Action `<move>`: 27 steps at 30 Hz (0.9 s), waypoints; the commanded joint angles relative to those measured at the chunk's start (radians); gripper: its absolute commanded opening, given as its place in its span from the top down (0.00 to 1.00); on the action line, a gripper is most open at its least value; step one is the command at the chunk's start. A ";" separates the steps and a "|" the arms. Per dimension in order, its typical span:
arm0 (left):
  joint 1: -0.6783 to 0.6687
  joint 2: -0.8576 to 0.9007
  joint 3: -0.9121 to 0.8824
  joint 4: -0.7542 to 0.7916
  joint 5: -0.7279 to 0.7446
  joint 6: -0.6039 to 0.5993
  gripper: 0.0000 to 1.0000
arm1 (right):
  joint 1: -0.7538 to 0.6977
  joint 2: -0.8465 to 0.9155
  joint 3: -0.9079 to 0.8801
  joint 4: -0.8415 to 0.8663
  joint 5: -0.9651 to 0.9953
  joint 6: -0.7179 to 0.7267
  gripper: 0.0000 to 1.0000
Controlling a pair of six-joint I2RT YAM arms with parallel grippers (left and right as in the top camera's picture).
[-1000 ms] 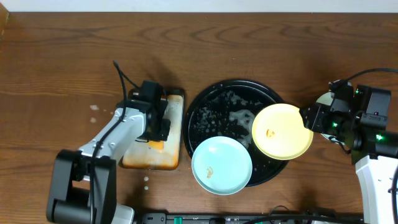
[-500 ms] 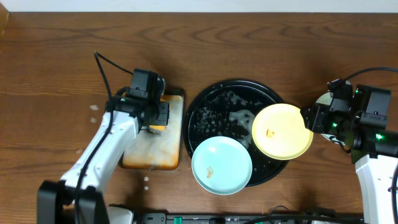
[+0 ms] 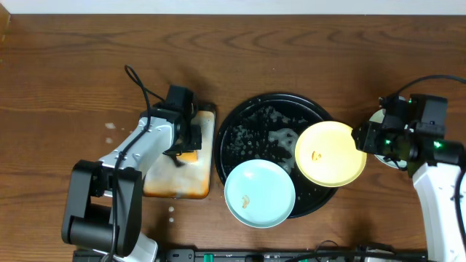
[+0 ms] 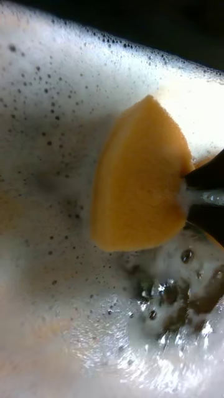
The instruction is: Clean dirty plates on tray and stack at the side
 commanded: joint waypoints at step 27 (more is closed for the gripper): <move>0.059 -0.121 0.352 -0.366 0.015 0.018 0.92 | 0.164 0.209 -0.008 0.025 0.179 0.056 0.57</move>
